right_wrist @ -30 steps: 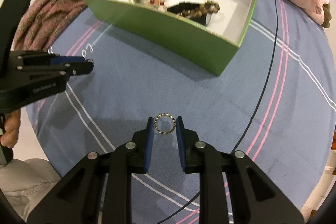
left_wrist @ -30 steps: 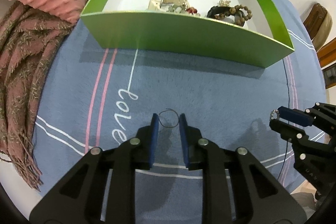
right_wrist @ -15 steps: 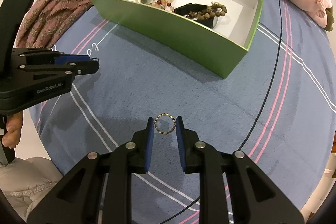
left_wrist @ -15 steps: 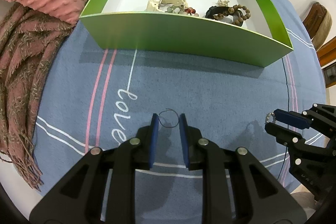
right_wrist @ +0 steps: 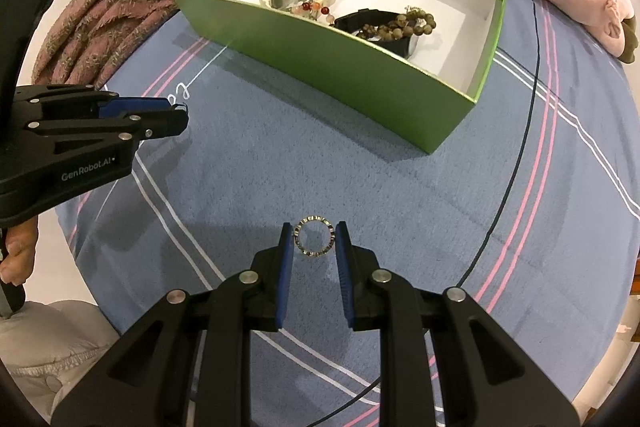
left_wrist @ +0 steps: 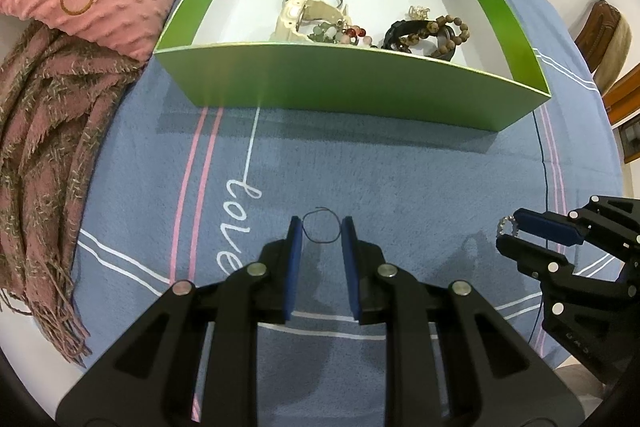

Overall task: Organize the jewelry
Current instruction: 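Lift both rings and carry them over the green box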

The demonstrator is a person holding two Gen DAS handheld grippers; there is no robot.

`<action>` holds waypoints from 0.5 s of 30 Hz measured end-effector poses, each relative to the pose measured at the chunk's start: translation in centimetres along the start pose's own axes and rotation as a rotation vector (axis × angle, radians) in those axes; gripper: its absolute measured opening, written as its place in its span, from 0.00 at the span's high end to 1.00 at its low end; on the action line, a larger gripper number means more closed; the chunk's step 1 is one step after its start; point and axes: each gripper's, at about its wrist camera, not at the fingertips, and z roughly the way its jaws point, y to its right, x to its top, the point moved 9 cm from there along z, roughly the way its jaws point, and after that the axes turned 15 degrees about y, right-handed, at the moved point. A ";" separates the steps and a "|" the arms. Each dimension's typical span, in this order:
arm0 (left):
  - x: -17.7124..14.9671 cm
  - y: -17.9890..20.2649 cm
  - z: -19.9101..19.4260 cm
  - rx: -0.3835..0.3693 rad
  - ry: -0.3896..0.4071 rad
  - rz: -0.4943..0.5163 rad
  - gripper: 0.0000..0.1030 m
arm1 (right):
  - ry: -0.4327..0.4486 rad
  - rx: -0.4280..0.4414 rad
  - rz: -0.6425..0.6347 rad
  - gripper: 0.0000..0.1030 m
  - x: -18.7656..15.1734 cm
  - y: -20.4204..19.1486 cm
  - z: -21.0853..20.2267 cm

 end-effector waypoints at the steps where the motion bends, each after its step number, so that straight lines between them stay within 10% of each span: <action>1: -0.1 0.0 0.1 0.000 -0.002 0.000 0.80 | -0.002 0.001 0.000 0.80 -0.1 0.0 0.1; 8: 0.9 -0.2 -0.2 -0.010 0.010 -0.011 0.80 | 0.008 0.024 0.011 0.80 0.3 0.0 -0.1; 15: 8.9 0.1 -2.6 -0.025 0.155 0.000 0.80 | 0.217 0.023 0.013 0.80 9.1 2.4 -4.1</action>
